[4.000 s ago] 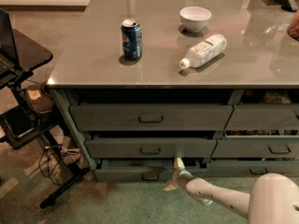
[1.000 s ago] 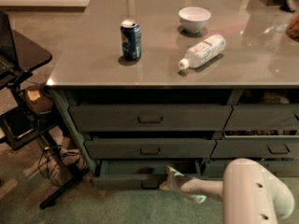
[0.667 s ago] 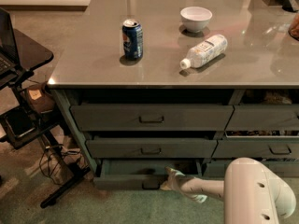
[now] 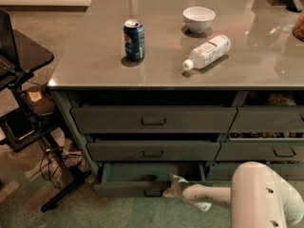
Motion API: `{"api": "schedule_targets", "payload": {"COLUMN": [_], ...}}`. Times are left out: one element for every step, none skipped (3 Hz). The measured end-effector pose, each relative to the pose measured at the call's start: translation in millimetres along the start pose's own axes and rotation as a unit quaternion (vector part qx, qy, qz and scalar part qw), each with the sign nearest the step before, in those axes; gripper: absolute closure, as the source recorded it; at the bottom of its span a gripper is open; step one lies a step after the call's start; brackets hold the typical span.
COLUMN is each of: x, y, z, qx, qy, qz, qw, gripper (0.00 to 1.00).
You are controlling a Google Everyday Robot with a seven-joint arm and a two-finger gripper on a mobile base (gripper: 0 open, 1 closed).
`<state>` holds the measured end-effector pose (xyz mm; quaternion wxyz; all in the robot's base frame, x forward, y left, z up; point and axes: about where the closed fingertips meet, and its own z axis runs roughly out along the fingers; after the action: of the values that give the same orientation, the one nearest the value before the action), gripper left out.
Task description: Open bottom drawer
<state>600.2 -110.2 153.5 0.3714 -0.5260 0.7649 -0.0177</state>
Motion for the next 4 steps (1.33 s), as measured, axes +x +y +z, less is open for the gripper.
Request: {"api": "schedule_targets", "payload": {"x": [-3,-3,-5,-5], "y": [10,10,20,21], "z": [-6,-6,-8,-13], "qx": [-0.001,-0.001,-0.007,-0.003], "qy": [-0.003,-0.003,-0.009,-0.012], "qz": [0.001,0.001,-0.011,-0.018], "qw": [1.0000,1.0000,0.9999,0.9998], "gripper": [1.00,1.00,1.00,1.00]}}
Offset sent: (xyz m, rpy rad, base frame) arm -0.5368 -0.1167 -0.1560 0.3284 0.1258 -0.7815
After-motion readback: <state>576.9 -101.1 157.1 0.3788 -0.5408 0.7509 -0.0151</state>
